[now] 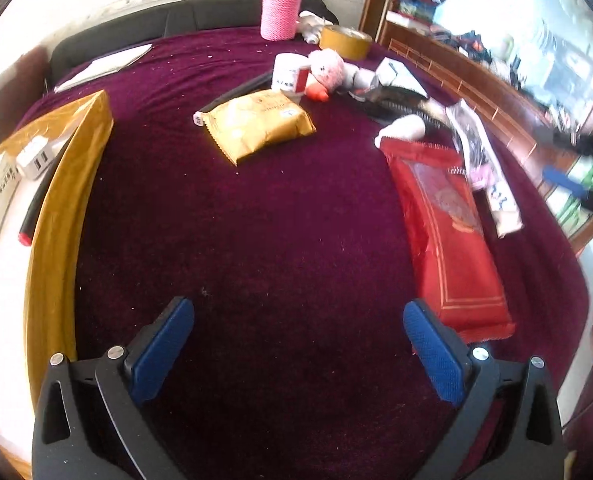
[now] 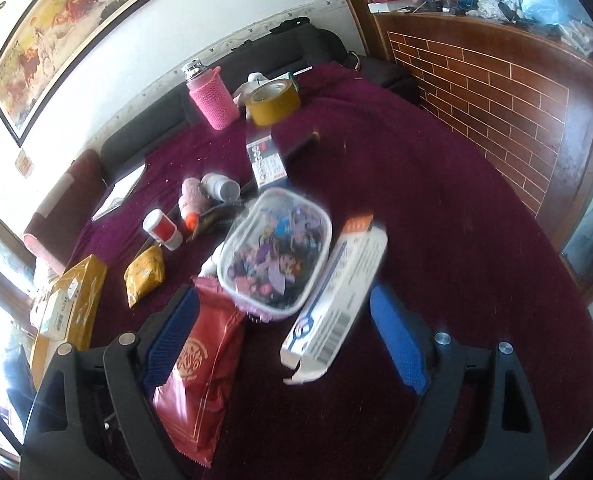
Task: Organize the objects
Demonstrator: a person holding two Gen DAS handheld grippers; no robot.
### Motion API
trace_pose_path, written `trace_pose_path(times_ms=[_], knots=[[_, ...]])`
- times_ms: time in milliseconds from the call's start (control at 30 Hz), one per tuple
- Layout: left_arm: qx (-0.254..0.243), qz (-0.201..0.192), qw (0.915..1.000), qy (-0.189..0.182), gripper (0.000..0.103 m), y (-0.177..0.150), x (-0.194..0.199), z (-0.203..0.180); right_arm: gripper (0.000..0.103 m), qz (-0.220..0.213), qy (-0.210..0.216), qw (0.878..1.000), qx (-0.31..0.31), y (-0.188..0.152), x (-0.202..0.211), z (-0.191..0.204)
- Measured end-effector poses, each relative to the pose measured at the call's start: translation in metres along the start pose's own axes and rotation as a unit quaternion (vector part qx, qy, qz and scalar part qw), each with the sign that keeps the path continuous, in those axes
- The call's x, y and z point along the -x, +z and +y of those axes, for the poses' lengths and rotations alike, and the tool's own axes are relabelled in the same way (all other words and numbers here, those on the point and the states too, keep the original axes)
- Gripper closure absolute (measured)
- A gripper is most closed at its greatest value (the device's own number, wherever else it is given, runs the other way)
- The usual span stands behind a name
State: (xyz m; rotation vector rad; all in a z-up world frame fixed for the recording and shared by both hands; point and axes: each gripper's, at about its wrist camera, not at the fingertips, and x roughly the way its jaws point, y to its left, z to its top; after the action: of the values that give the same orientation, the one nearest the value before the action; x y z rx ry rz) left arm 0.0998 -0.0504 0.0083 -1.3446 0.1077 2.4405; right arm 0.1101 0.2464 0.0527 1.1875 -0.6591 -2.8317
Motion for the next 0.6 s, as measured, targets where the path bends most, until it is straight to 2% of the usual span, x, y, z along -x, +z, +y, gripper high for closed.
trace_pose_path(times_ms=[67,200,233,300,333,467,533,567,600], knots=[[-0.014,0.006,0.9998,0.017,0.002,-0.002,-0.001,-0.006,0.015,0.009,0.008,1.000,0.001,0.013,-0.004,0.002],[-0.022,0.008,0.9993,0.030,0.002,-0.004,-0.002,-0.011,0.015,0.063,0.035,0.997,0.003,0.032,-0.029,0.011],[-0.021,0.007,0.9993,0.029,0.002,-0.004,-0.002,-0.011,0.015,0.077,0.030,0.997,0.006,0.034,-0.038,0.015],[-0.018,0.005,0.9995,0.025,0.002,-0.005,-0.002,-0.009,0.016,0.090,-0.022,0.996,0.013,0.038,-0.054,0.019],[-0.018,0.004,0.9996,0.024,0.002,-0.005,-0.002,-0.009,0.016,0.095,-0.033,0.995,0.014,0.039,-0.061,0.022],[-0.018,0.004,0.9996,0.023,0.002,-0.004,-0.003,-0.008,0.016,0.125,-0.028,0.992,-0.012,0.038,-0.087,0.022],[-0.019,0.004,0.9995,0.024,0.002,-0.004,-0.003,-0.008,0.015,0.130,-0.053,0.990,-0.011,0.038,-0.094,0.025],[-0.018,0.004,0.9996,0.023,0.002,-0.004,-0.004,-0.008,0.017,0.131,-0.067,0.989,-0.004,0.037,-0.096,0.027],[-0.018,0.004,0.9996,0.023,0.002,-0.004,-0.004,-0.008,0.029,0.132,-0.073,0.989,0.005,0.036,-0.099,0.029]])
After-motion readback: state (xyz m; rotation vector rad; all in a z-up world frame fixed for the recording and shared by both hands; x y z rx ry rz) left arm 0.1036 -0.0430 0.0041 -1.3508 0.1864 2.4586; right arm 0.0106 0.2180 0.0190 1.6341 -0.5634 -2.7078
